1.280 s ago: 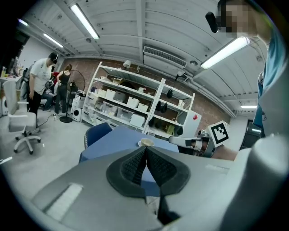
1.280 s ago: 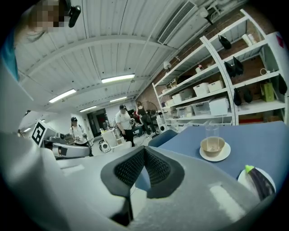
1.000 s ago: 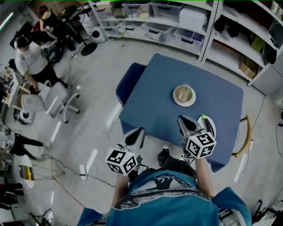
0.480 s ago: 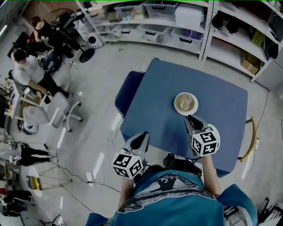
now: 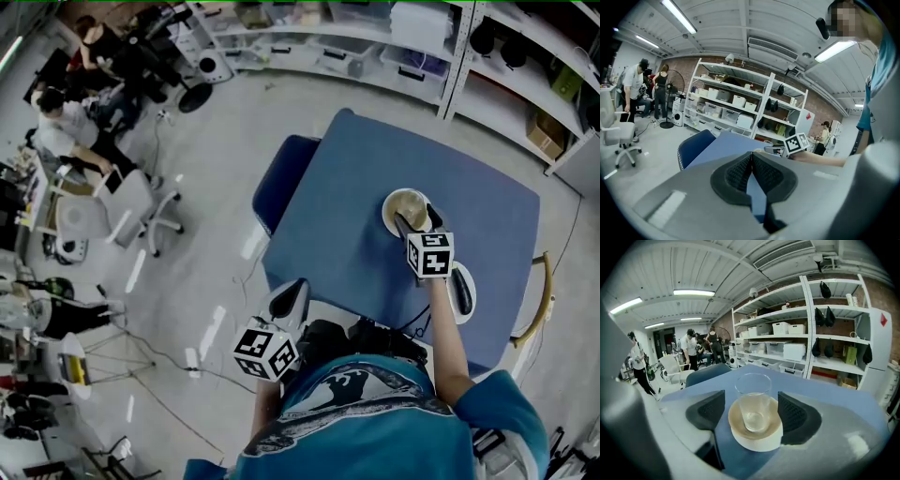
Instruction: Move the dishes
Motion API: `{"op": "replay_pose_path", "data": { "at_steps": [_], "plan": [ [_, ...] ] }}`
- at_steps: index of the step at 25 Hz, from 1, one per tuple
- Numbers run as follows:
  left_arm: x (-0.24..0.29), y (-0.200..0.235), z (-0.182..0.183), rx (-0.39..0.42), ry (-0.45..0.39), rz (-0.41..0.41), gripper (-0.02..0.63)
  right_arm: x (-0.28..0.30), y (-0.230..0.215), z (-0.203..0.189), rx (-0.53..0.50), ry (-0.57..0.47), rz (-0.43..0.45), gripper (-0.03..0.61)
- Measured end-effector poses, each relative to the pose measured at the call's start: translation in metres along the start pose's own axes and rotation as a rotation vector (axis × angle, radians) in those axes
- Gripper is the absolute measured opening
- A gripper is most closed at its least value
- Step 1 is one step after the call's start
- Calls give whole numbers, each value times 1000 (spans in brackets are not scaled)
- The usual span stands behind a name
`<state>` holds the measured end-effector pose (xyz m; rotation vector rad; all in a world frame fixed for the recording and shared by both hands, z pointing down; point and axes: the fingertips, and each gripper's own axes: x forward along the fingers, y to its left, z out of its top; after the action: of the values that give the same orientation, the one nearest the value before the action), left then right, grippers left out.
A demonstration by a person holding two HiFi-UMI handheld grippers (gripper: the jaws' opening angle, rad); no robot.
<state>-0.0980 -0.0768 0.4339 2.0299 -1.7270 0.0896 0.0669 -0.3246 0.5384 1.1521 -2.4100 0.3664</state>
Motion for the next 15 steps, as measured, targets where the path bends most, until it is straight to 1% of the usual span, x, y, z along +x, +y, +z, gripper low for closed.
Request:
{"op": "replay_pose_path", "data": {
  "at_steps": [4,9,12,14,15],
  "plan": [
    [-8,7,-1,-5,2,16,15,20,3,-5,-30,32,-5,347],
    [-14,22,-9,-20,29,27,15,28,2,-6,-6,29,-39,347],
    [-8,22,-10,-14,49,-4,15,34,-3,-9,24,36,-56,340],
    [-3,21,-9,-5,64,-46,15,34,-2,-12,33,28,-54,281],
    [0,22,-9,0,71,-66,15,34,-2,-13,30,20,-57,279]
  ]
}}
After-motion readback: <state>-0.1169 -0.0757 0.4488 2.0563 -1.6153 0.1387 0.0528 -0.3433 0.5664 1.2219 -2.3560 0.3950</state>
